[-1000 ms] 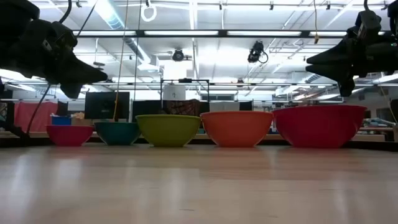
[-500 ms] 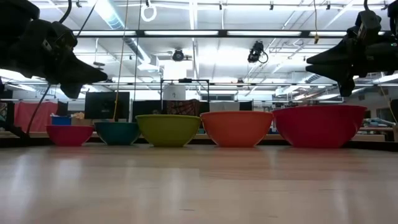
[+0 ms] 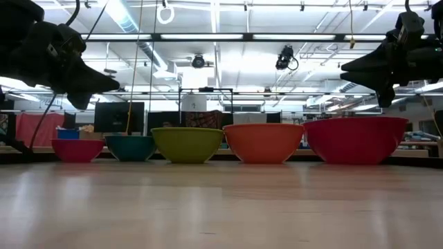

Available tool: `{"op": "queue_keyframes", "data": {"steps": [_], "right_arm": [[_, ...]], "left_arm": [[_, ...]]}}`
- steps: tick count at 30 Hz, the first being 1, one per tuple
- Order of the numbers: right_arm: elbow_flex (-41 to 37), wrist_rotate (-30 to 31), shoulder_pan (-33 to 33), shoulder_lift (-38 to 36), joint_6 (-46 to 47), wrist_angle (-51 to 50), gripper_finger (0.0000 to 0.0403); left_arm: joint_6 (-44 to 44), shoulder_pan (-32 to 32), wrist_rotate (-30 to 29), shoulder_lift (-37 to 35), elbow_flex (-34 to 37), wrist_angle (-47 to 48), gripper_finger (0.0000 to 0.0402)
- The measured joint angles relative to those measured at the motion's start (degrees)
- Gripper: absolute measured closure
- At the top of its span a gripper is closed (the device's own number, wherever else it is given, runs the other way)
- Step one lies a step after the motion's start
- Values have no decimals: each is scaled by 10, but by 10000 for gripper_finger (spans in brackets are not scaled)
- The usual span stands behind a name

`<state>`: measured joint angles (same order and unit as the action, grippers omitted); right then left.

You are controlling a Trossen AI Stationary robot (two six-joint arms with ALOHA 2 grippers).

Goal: Nest bowls inside each other

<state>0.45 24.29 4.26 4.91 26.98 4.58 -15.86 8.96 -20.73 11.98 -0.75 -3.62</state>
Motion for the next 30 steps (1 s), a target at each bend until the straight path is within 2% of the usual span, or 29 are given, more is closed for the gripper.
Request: {"op": "queue_keyframes", "data": {"steps": [12,18,21,30], "right_arm": [[0,0,0,0,0,0,296],[0,0,0,0,0,0,296],[0,0,0,0,0,0,296],[0,0,0,0,0,0,296]], "left_arm": [[0,0,0,0,0,-6,397],[9,0,-1,0,0,-96,397],[27,-4,-21,0,0,-138,397],[-142,-26,-70,0,0,-223,397]]}}
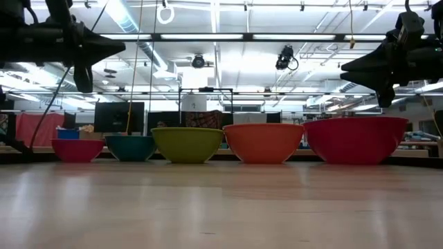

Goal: Nest bowls inside each other
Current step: Stack the orange bowl on top of the red bowl

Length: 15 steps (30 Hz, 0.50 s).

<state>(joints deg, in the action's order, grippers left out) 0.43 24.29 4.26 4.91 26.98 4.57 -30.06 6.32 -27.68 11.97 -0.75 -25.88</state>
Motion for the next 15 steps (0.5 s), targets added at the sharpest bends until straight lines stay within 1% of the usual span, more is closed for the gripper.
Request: {"op": "queue_keyframes", "data": {"steps": [3,5,8,13,15], "right_arm": [[0,0,0,0,0,1,296],[0,3,0,0,0,14,296],[0,20,0,0,26,77,296],[0,115,-1,1,101,202,296],[0,122,-1,2,125,231,296]], "left_arm": [[-28,-8,-2,0,0,-6,397],[-65,-8,-3,0,0,-12,397],[-103,-8,-3,0,0,-24,397],[-148,-8,-3,0,0,-49,397],[-171,-8,-7,0,0,-50,397]]}}
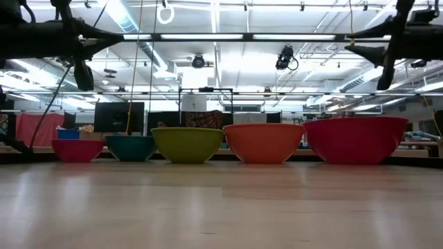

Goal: Nest bowls inside each other
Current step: Stack the orange bowl on top of the red bowl

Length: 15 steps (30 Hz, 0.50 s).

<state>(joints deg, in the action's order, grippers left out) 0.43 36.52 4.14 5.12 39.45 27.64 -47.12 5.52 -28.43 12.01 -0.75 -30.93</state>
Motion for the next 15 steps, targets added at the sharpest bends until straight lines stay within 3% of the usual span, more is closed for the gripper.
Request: {"op": "queue_keyframes", "data": {"steps": [3,7,11,15], "right_arm": [[12,-21,-5,19,-22,-5,298],[78,-47,-6,90,5,-112,309],[177,-51,-6,208,4,-218,318],[297,-31,-13,348,0,-340,321]], "left_arm": [[-28,0,-41,9,0,-23,397],[-15,0,-49,45,-34,3,397],[-18,-4,-49,101,-94,92,392],[-56,-22,-49,161,-154,187,358]]}}
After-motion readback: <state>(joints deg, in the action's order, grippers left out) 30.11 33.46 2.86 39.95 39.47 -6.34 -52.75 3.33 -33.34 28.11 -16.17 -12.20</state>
